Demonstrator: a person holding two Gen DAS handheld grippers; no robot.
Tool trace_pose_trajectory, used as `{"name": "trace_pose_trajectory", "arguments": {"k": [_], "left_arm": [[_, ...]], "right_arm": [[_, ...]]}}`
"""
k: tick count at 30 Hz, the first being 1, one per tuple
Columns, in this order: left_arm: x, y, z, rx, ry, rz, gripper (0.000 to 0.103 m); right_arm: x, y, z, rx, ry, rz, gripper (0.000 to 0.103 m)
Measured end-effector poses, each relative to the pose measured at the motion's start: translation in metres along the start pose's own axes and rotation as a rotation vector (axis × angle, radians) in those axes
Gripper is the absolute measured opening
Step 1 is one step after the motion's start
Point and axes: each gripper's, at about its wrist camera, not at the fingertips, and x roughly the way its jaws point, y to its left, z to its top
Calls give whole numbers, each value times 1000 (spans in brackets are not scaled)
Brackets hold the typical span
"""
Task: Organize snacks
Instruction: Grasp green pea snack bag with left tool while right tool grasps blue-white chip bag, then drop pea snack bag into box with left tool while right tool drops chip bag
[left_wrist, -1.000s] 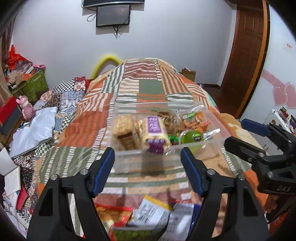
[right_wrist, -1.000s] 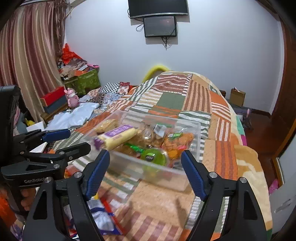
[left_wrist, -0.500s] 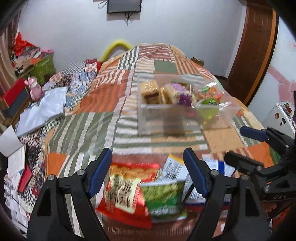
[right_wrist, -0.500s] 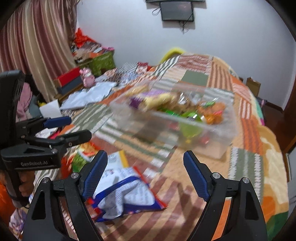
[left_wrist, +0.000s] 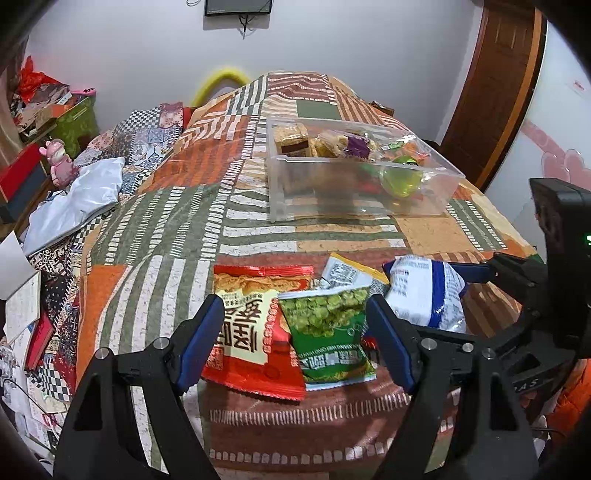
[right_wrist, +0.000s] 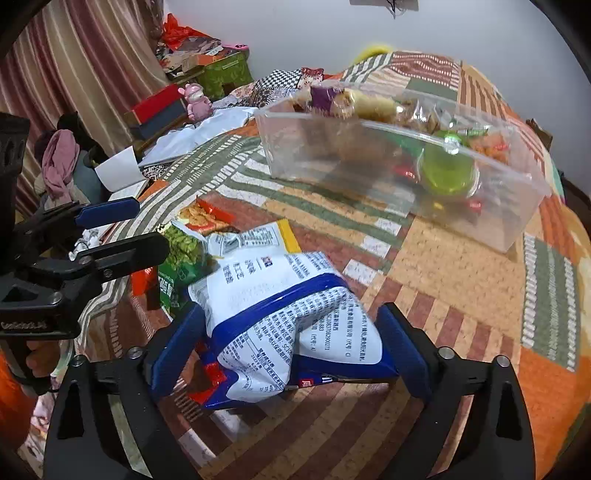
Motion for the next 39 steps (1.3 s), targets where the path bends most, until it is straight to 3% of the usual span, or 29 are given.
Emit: {"name": "trace_pose_trajectory", "arguments": {"k": [5,15,23,28,29,30,37,39], "left_arm": [[1,-6,-2,1,14,-32,65],[12,-10,-6,-13,53,-52,63],[26,-17,-2,13,55,-21,63],[36,-28,2,41,54,-13,62],[38,-30,3,50,58,-13,55],[41,-32,3,55,66,-14,55],[33,-33,2,50,36,2,53],[27,-31,3,42,21,2,53]], "right_arm": [[3,3,-2,-4,4,-6,96],[-4,3,-4,-41,-49,-46,83],[-19,-19,-10,18,-81,-60,74],[-31,-31,-13,48,-104,-81,64],[-33,-34,-14,55,-106,-79,59],[-35,-37,-14,63,-108,-80,46],[-38,-46,-15,78,-104,-54,46],[-37,-48,-14,88,-100,-42,50]]}}
